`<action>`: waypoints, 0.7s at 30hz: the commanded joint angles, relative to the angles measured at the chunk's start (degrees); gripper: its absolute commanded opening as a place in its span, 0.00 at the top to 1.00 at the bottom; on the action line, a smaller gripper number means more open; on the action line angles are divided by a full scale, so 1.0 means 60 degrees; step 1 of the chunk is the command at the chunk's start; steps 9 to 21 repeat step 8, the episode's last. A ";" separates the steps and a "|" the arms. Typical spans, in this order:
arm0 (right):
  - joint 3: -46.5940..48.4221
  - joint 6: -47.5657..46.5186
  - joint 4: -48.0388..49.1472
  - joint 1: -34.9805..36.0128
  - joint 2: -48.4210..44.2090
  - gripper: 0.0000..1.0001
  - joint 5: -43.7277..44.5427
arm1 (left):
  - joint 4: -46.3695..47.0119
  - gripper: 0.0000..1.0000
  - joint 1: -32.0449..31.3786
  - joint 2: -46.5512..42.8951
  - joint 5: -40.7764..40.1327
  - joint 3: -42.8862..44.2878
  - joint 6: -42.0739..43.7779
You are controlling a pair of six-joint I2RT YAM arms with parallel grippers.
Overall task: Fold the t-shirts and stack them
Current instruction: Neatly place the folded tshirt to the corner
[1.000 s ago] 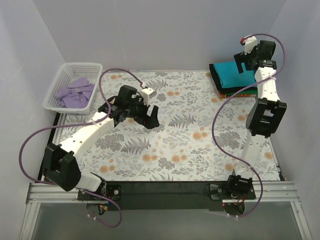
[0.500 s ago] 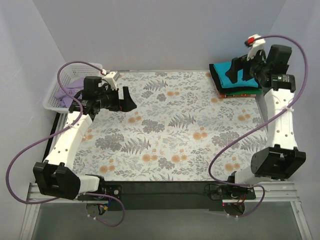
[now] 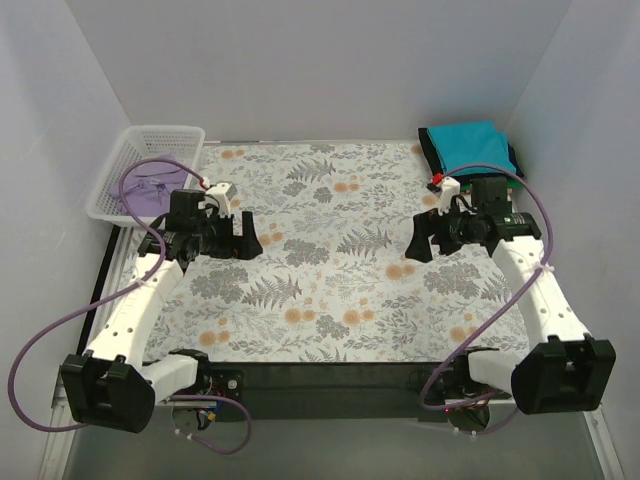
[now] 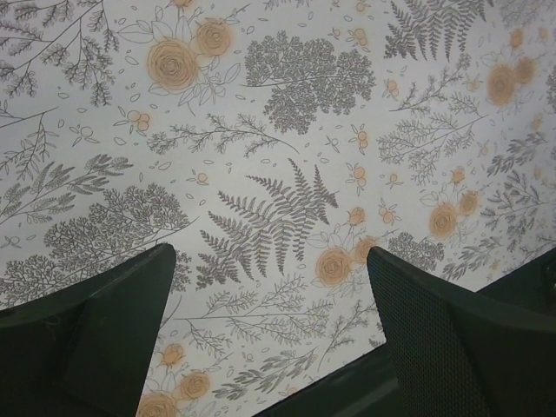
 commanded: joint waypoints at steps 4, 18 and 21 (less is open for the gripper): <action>-0.0397 0.0210 0.0252 -0.0019 -0.1162 0.02 -0.0148 | 0.0050 0.07 0.0213 -0.0173 -0.0467 -0.0212 -0.0048; -0.0632 0.0254 0.0515 -0.0019 -0.1339 0.02 -0.0193 | -0.0126 0.07 0.0301 0.0047 -0.0526 0.0007 -0.0208; -0.0632 0.0254 0.0515 -0.0019 -0.1339 0.02 -0.0193 | -0.0126 0.07 0.0301 0.0047 -0.0526 0.0007 -0.0208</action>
